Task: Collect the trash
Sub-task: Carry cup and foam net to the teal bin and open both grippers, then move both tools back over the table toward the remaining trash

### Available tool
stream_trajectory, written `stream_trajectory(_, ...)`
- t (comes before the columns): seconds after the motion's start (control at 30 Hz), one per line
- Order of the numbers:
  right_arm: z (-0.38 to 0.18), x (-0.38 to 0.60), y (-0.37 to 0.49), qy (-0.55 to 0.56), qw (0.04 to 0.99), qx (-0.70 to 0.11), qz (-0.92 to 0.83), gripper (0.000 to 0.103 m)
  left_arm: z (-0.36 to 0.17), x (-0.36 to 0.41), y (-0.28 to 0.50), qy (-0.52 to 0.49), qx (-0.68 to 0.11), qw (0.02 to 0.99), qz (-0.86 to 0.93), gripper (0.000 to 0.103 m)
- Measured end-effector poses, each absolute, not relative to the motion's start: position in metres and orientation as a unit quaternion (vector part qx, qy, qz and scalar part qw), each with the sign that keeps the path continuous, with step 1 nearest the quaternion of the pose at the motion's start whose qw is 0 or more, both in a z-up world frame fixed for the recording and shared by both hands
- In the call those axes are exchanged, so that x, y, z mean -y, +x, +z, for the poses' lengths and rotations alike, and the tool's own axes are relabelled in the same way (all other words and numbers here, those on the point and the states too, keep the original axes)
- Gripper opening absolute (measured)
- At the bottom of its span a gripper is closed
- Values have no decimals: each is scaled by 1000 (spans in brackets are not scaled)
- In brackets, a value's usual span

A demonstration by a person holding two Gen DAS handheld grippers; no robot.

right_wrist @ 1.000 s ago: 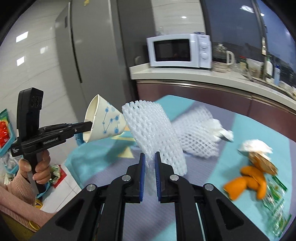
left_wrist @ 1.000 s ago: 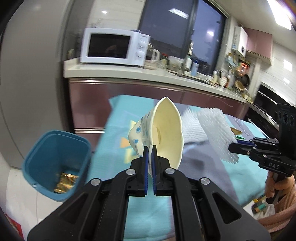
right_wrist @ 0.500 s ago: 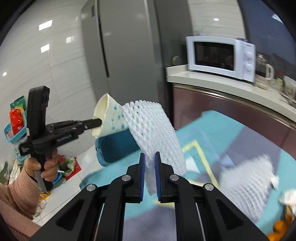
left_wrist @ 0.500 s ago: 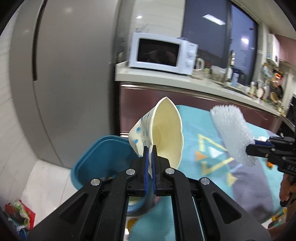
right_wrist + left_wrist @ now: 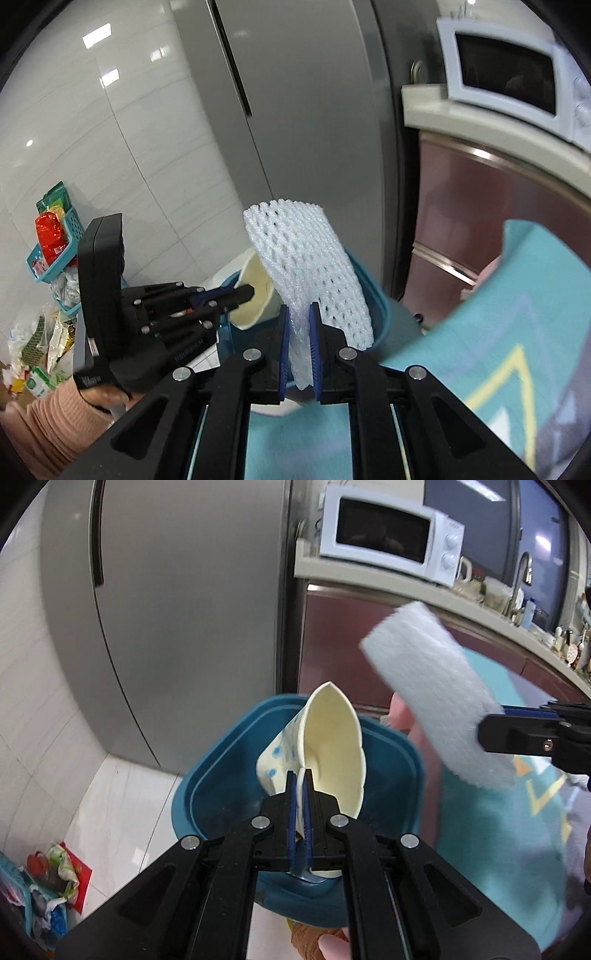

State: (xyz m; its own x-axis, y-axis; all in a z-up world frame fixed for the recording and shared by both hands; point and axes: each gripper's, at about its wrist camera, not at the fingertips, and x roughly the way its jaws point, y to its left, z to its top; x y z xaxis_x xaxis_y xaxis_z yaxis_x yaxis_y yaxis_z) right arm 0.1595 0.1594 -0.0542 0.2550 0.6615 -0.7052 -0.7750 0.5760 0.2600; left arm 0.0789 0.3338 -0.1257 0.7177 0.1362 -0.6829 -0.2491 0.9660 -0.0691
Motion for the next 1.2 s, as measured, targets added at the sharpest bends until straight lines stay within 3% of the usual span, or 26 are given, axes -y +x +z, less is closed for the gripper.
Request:
stream_trajectory(0.27, -92, -192, 179, -85, 769, -466, 430, 10, -153, -337, 112, -92, -387, 910, 113, 4)
stream_trajectory(0.37, -100, -197, 183, -80, 764, -484, 419, 18, -158, -337, 122, -99, -394, 907, 115, 5)
stream_trajectory(0.43, -99, -197, 183, -77, 765, -484, 418, 20, -161, -339, 121, -108, -396, 905, 116, 18)
stream_trajectory(0.77, -76, -168, 170, -66, 789, -445, 418, 21, -146, -329, 98, -117, -368, 916, 111, 27)
stream_trajectory(1.1, -36, -92, 111, -52, 819, -380, 426, 30, -90, -270, 58, -97, -300, 948, 39, 49)
stream_trajectory(1.2, -33, -62, 91, -43, 834, -363, 413, 34, -75, -241, 49, -89, -283, 955, 2, 51)
